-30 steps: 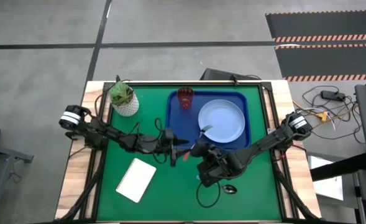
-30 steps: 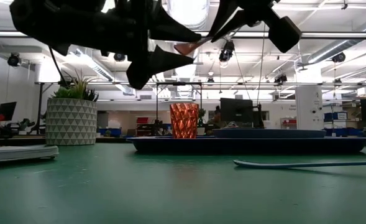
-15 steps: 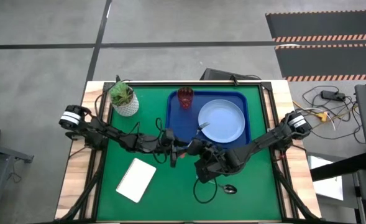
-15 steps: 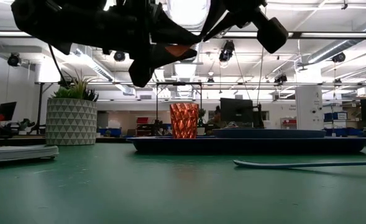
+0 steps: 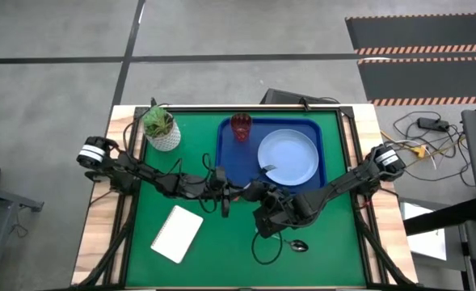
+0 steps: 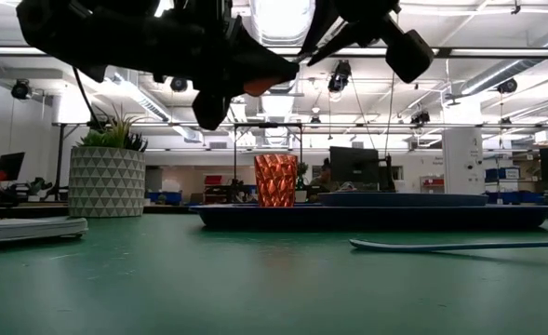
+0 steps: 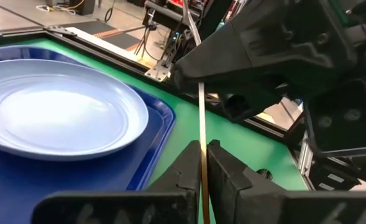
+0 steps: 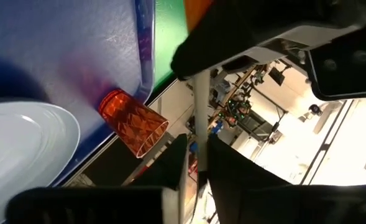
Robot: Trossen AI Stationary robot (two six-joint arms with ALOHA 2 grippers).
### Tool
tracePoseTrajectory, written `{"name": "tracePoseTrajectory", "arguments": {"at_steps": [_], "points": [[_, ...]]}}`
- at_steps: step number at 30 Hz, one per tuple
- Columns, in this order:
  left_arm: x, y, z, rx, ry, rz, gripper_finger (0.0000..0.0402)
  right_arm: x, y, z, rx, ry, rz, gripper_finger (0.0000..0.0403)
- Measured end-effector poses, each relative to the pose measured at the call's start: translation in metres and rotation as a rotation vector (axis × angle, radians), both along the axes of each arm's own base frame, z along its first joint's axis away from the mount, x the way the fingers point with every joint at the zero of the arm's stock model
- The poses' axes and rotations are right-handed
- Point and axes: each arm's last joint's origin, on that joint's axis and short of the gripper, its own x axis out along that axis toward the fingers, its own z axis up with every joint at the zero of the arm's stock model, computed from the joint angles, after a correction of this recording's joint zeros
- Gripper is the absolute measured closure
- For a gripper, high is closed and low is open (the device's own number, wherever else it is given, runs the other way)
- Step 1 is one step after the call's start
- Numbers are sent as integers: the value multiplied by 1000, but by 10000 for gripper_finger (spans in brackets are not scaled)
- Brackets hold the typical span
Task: Pick and place plate/cup/fork/spoon on tray
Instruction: Put the orange fork on the blue tray to the left of the blue plate
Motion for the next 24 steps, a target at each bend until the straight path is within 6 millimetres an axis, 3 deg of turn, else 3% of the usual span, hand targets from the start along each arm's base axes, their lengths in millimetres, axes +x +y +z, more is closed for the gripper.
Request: {"name": "tracePoseTrajectory", "arguments": {"at_steps": [9,16,20,24], "points": [[0,0,1,17,-4,4,401,2,1,1,24,-35,-7,293],[-10,6,-4,3,-80,75,401,-2,2,6,-68,-102,-69,289],[-20,12,-8,-13,-142,125,401,-7,4,16,11,-217,-106,293],[-29,15,-8,11,-204,149,401,-14,3,31,195,-422,-187,300]]}}
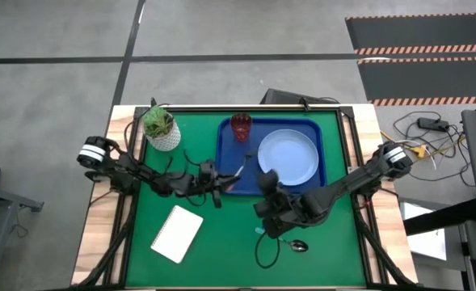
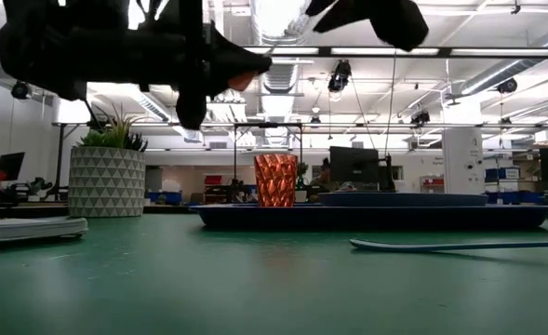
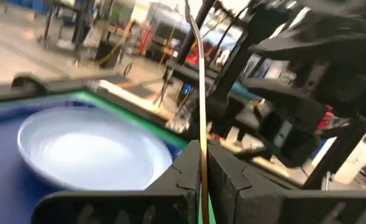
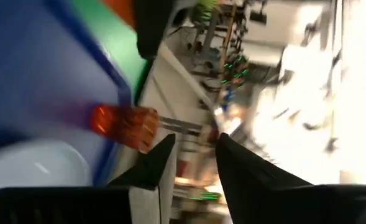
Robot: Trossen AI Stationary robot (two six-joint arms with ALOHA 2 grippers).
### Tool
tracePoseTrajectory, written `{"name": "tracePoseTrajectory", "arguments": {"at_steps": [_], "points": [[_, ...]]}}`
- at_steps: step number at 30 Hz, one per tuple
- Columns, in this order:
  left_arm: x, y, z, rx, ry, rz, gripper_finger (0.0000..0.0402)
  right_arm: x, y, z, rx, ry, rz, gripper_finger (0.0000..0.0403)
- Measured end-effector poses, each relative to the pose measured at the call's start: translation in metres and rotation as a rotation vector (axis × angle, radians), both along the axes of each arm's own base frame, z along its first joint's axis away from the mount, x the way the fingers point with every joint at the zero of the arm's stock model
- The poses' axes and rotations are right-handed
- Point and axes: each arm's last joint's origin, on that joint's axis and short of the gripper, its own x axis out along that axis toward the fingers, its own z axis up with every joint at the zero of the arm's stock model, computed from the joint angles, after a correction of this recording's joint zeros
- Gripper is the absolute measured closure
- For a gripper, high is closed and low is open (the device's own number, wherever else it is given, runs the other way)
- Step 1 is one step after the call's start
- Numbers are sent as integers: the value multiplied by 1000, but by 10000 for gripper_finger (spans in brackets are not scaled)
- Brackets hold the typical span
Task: Pick and place plate/cup/fork/spoon on tray
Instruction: Put the orange fork on the blue tray to the left of the blue plate
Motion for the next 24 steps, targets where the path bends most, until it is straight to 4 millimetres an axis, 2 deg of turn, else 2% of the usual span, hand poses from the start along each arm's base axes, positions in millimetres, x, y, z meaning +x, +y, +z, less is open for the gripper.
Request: {"name": "tracePoseTrajectory", "arguments": {"at_steps": [4,9,12,17,24], "points": [[-5,0,6,60,-70,5,401,-10,-4,19,261,-257,-74,311],[-5,-1,12,138,-107,-4,401,-26,-17,35,543,-439,-130,330],[-4,-3,16,166,-136,-37,401,-41,-25,37,648,-540,-152,340],[-3,-5,20,175,-168,-66,402,-60,-32,13,827,-704,-93,350],[-3,-5,20,195,-163,-72,402,-71,-45,-21,1120,-1117,227,351]]}}
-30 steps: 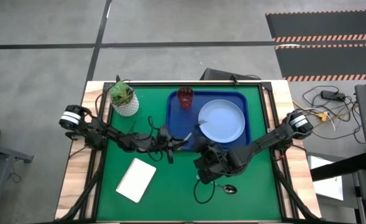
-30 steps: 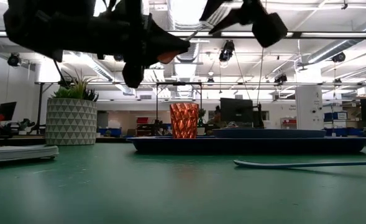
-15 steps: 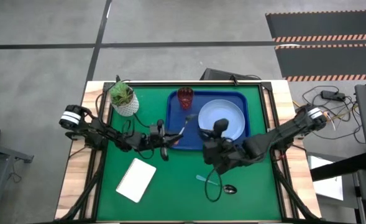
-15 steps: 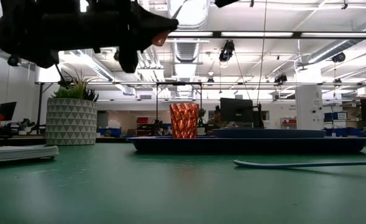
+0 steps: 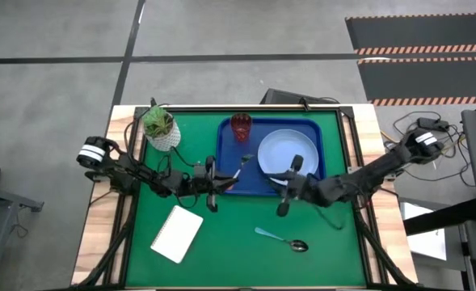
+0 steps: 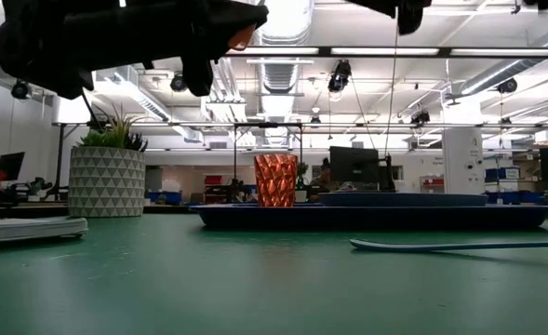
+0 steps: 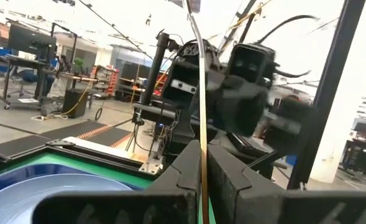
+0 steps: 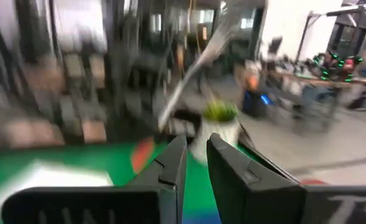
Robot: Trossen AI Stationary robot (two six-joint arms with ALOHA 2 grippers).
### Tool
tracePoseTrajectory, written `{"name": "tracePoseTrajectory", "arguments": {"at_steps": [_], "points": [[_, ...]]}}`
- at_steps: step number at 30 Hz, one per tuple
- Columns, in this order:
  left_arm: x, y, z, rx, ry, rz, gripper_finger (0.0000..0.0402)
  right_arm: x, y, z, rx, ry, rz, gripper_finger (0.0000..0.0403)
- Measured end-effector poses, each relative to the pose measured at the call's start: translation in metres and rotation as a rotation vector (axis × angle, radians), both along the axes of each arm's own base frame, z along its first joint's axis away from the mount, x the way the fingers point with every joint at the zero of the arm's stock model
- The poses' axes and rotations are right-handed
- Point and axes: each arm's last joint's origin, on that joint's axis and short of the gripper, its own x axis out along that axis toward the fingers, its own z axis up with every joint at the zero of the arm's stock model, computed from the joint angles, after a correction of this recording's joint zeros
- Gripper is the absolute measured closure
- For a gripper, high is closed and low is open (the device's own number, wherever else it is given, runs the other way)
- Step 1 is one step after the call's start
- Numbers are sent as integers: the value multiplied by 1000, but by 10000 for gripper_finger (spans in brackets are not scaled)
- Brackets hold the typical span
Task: Pick and place plate/cup/fork/spoon on tray
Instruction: Put the orange fork on the blue tray to the left of the blue plate
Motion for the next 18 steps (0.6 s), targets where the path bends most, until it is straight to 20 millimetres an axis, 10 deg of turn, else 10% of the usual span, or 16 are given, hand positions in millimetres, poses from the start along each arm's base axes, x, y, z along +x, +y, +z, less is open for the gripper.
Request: {"name": "tracePoseTrajectory", "arguments": {"at_steps": [18], "points": [[8,-5,11,205,-24,-30,402,46,-10,-3,40,-199,153,255]]}}
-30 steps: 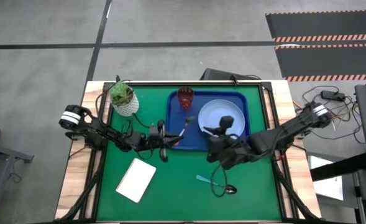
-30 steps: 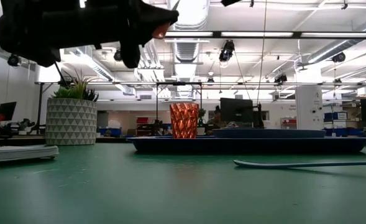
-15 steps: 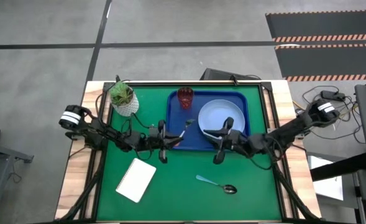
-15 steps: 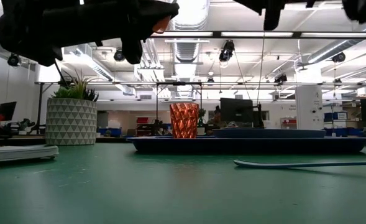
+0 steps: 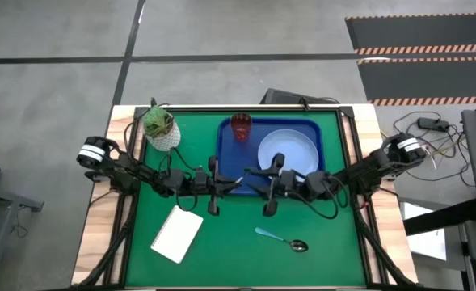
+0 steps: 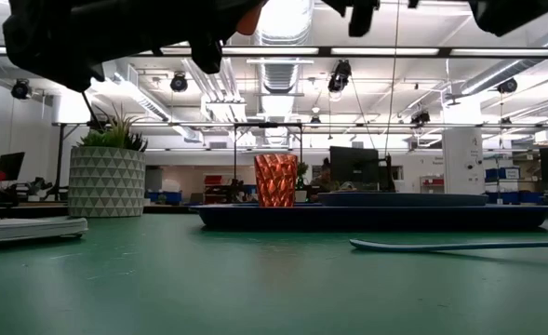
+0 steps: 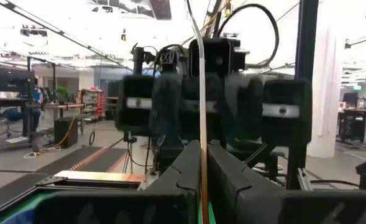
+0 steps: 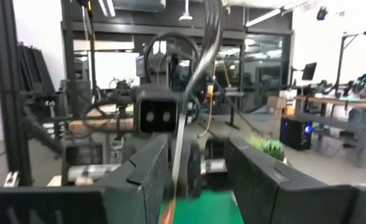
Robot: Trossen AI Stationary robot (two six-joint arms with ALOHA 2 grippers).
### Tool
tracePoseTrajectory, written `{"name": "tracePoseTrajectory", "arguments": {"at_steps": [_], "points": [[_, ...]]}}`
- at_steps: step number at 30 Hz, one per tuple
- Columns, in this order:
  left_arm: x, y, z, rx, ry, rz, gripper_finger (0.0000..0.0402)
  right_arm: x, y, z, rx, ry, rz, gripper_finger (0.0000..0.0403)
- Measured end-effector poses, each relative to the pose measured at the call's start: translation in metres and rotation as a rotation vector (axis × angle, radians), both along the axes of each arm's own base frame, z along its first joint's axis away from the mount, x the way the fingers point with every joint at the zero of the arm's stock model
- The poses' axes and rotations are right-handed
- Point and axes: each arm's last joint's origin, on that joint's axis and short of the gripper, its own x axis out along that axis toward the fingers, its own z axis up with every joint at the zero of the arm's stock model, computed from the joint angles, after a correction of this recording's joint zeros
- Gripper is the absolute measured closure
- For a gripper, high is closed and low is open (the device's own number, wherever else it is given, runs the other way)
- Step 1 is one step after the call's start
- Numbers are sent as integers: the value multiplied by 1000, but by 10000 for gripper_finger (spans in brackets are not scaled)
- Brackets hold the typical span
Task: Pick and place plate/cup/fork/spoon on tray
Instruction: Put the orange fork on the blue tray to the left of the blue plate
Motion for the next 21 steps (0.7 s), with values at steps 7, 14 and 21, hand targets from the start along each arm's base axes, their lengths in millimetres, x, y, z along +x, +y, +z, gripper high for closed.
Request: {"name": "tracePoseTrajectory", "arguments": {"at_steps": [7,14,21], "points": [[0,0,-2,6,19,2,401,4,-1,11,-14,-24,-11,251],[1,1,-1,75,23,53,401,8,-10,13,45,-44,7,260],[3,3,-1,87,31,82,401,11,-17,11,69,-45,38,284]]}}
